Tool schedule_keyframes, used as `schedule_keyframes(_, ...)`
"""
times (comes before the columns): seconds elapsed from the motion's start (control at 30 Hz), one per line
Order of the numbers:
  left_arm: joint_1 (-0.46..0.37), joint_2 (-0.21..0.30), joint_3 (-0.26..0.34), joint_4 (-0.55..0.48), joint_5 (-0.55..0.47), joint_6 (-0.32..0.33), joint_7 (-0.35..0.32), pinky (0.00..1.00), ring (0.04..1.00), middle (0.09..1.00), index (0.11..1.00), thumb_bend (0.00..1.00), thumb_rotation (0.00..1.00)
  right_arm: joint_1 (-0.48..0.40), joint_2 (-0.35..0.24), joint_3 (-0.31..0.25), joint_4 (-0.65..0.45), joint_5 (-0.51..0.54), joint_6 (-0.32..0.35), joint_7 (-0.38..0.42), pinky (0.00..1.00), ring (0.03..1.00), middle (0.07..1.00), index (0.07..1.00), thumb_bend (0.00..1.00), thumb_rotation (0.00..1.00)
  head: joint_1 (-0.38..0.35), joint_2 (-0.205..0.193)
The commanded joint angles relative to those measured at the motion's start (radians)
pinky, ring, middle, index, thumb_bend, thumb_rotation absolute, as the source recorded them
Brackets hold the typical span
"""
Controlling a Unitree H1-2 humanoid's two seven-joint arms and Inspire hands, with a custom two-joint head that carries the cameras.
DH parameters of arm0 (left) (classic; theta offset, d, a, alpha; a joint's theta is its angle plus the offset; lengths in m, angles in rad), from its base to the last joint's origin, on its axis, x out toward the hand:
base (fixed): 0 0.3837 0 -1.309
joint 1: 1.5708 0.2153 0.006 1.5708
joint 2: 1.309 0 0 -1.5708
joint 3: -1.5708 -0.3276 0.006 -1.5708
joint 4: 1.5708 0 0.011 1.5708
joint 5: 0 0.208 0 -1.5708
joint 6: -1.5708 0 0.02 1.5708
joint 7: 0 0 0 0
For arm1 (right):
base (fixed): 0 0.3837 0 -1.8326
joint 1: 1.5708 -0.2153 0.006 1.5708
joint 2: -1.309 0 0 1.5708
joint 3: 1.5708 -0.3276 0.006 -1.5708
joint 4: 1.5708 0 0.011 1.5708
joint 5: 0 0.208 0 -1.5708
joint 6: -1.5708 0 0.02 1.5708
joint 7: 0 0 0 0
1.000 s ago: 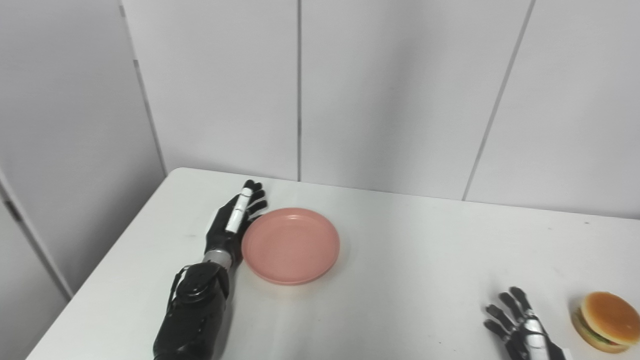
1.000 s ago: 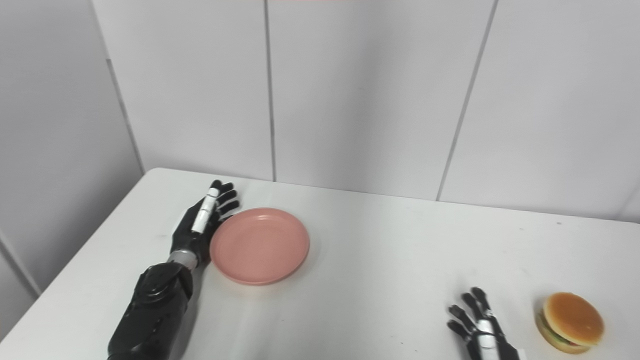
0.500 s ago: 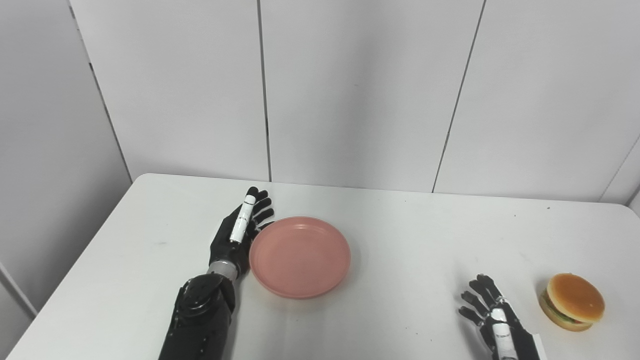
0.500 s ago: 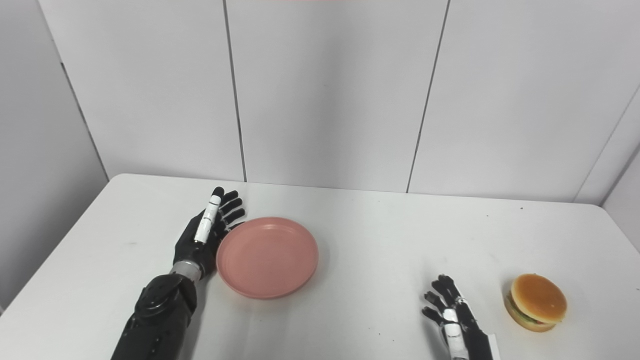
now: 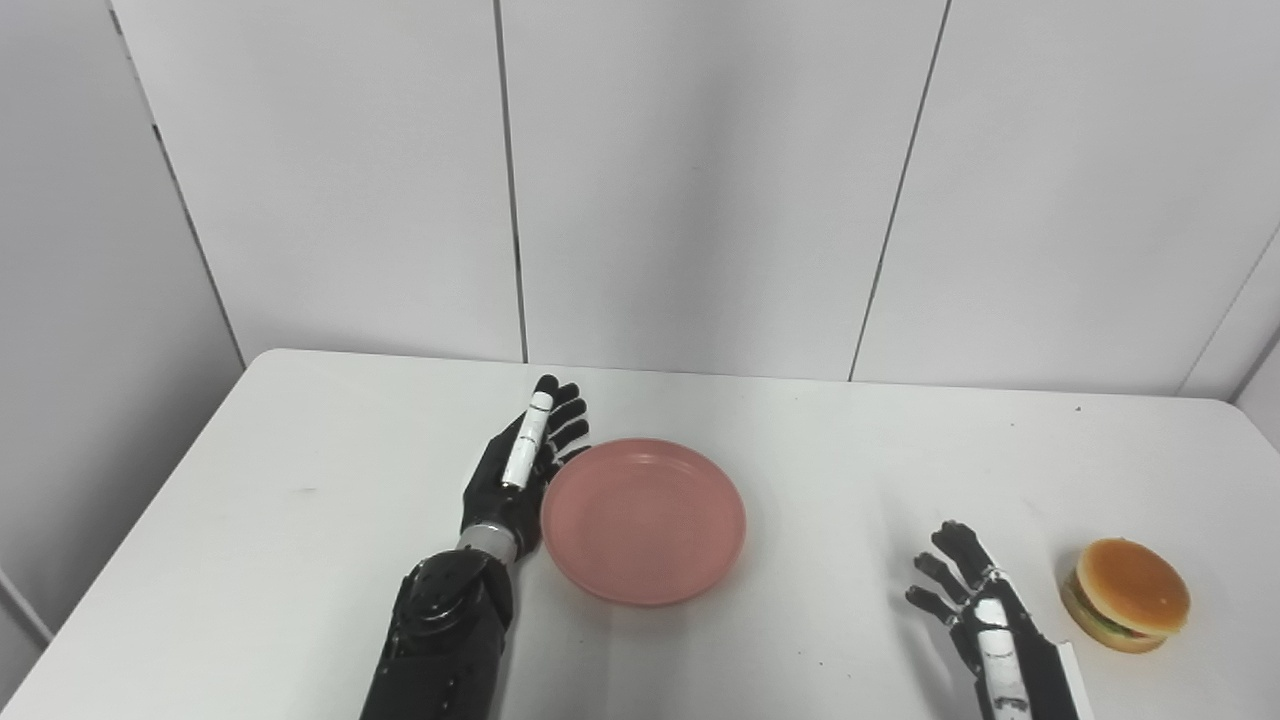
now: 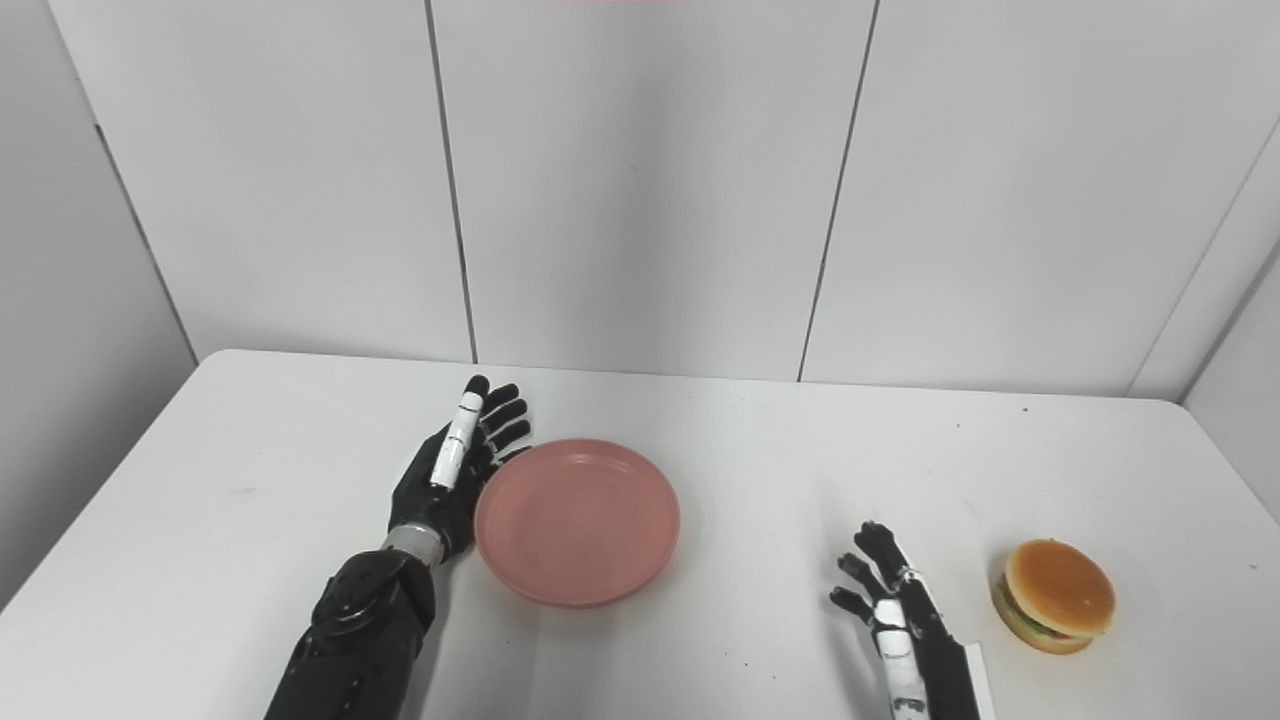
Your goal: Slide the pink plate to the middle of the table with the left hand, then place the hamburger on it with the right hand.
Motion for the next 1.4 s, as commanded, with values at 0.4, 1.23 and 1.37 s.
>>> schedule_keyframes(0.4, -0.038, -0.032, 0.012, 0.048, -0.007, -0.056, 0.007, 0.77, 0.829, 0.832, 0.748, 0.70, 0.76, -0.145, -0.063, -0.077, -0.116, -0.354, 0.020, -0.125, 0.70, 0.768, 0.786, 0.779, 0.70, 1.00, -0.106, -0.037)
schedule_keyframes(1.23, -0.056, -0.064, 0.040, 0.113, -0.075, -0.094, -0.030, 0.84, 0.838, 0.816, 0.744, 0.75, 0.74, -0.284, -0.384, -0.147, -0.050, -0.911, 0.274, -0.008, 0.59, 0.679, 0.707, 0.686, 0.71, 0.94, -0.256, -0.049)
schedule_keyframes(1.37, -0.061, -0.058, 0.042, 0.115, -0.087, -0.095, -0.038, 0.84, 0.841, 0.829, 0.745, 0.75, 0.74, -0.290, -0.411, -0.135, 0.010, -0.910, 0.290, 0.012, 0.64, 0.724, 0.731, 0.695, 0.73, 0.93, -0.277, -0.041)
